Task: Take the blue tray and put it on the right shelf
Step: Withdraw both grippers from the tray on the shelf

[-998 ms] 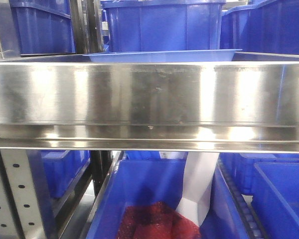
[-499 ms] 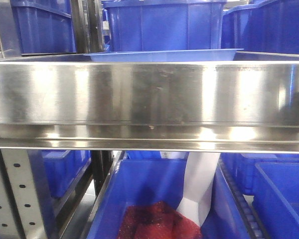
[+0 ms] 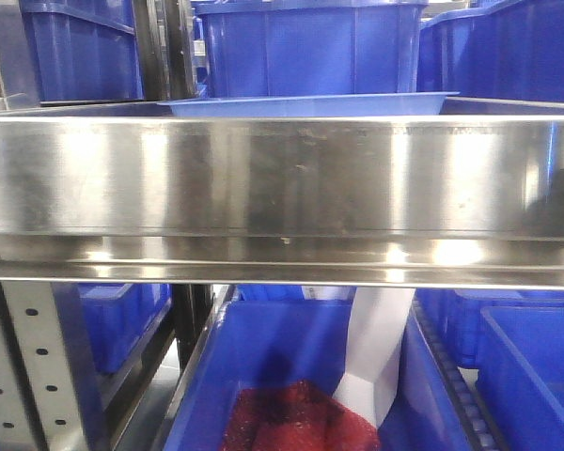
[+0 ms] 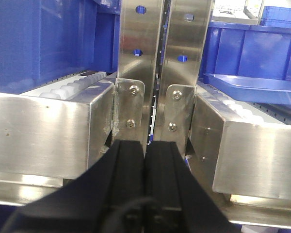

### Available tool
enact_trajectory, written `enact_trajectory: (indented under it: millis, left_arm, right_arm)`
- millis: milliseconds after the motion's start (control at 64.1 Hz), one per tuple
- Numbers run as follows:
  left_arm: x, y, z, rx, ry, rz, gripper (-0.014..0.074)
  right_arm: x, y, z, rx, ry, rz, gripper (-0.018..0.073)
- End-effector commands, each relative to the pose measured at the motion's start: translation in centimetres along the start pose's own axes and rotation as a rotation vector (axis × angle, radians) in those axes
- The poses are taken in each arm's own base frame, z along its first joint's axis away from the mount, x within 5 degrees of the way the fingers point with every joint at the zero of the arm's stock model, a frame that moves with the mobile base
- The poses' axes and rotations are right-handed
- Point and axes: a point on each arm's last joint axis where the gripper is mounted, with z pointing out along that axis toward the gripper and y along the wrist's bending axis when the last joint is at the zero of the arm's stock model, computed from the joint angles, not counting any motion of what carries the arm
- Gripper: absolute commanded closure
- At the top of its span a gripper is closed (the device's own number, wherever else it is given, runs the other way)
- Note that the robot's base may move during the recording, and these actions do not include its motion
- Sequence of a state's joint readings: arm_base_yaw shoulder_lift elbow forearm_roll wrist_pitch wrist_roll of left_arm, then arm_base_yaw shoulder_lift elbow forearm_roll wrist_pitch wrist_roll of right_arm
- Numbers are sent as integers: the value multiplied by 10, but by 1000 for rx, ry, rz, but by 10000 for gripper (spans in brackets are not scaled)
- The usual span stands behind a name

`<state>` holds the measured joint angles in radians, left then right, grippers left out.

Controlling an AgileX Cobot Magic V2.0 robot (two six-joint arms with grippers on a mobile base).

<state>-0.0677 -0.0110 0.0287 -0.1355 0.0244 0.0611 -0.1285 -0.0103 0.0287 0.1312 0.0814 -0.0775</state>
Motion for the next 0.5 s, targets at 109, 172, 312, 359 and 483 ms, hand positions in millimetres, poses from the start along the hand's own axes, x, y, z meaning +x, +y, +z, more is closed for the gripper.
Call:
enact_trajectory:
  millis: [109, 172, 312, 359, 483]
  left_arm:
    - [1, 1, 0, -8, -72, -3, 644]
    - [1, 1, 0, -8, -72, -3, 644]
    - [1, 1, 0, -8, -72, -3, 644]
    - [1, 1, 0, -8, -72, -3, 644]
    - [1, 1, 0, -8, -72, -3, 644]
  right_arm:
    - [-17, 0, -4, 9, -138, -6, 505]
    - [-17, 0, -4, 9, -138, -6, 505]
    - [-17, 0, -4, 9, -138, -6, 505]
    - [-17, 0, -4, 9, -138, -6, 505]
    - [-17, 0, -4, 9, -138, -6, 505]
